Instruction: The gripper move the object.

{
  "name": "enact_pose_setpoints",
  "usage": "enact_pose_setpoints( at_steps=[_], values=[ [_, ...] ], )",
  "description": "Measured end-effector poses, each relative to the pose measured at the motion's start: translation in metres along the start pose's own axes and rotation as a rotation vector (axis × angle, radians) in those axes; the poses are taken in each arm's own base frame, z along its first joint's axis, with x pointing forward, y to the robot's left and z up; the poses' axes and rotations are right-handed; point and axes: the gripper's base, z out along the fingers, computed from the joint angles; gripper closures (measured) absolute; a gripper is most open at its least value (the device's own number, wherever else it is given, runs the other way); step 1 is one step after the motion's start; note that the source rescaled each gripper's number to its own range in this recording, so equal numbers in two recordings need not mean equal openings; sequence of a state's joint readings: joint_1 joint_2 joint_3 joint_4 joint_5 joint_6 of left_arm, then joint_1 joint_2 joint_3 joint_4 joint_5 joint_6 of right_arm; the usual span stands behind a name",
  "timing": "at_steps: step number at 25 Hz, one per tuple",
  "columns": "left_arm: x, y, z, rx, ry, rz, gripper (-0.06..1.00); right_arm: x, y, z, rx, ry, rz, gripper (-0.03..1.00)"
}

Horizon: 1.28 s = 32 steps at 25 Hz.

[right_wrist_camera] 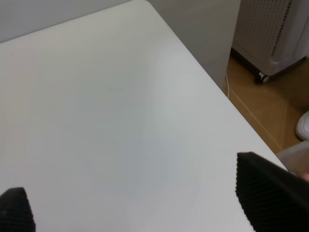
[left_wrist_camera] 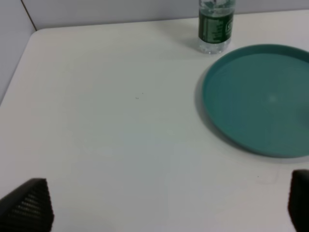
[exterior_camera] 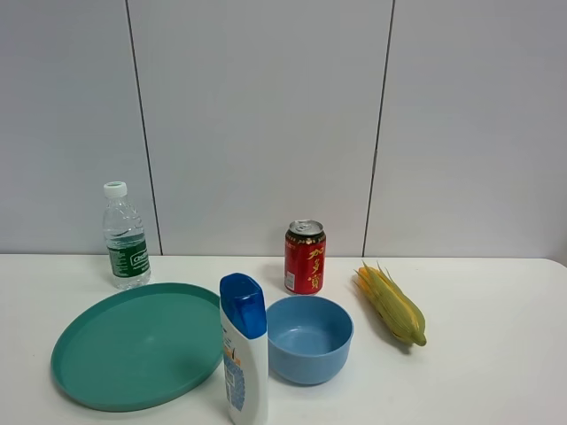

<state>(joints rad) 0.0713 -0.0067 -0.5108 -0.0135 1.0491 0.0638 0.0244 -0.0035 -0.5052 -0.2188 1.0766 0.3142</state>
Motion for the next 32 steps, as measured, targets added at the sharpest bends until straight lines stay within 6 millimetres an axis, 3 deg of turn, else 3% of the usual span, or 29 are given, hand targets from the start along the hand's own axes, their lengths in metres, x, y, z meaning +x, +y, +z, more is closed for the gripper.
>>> enact_pose_setpoints(
  at_steps=[4,7,32],
  values=[
    [0.0,0.0,0.0,0.0,0.0,0.0,-0.06,0.001,0.004,0.0,-0.049,0.011,-0.044,0.31],
    [0.0,0.0,0.0,0.0,0.0,0.0,-0.06,0.002,0.01,0.0,-0.109,0.014,-0.106,0.36],
    [0.0,0.0,0.0,0.0,0.0,0.0,-0.06,0.002,0.011,0.0,-0.121,0.01,-0.116,0.38]
  ],
)
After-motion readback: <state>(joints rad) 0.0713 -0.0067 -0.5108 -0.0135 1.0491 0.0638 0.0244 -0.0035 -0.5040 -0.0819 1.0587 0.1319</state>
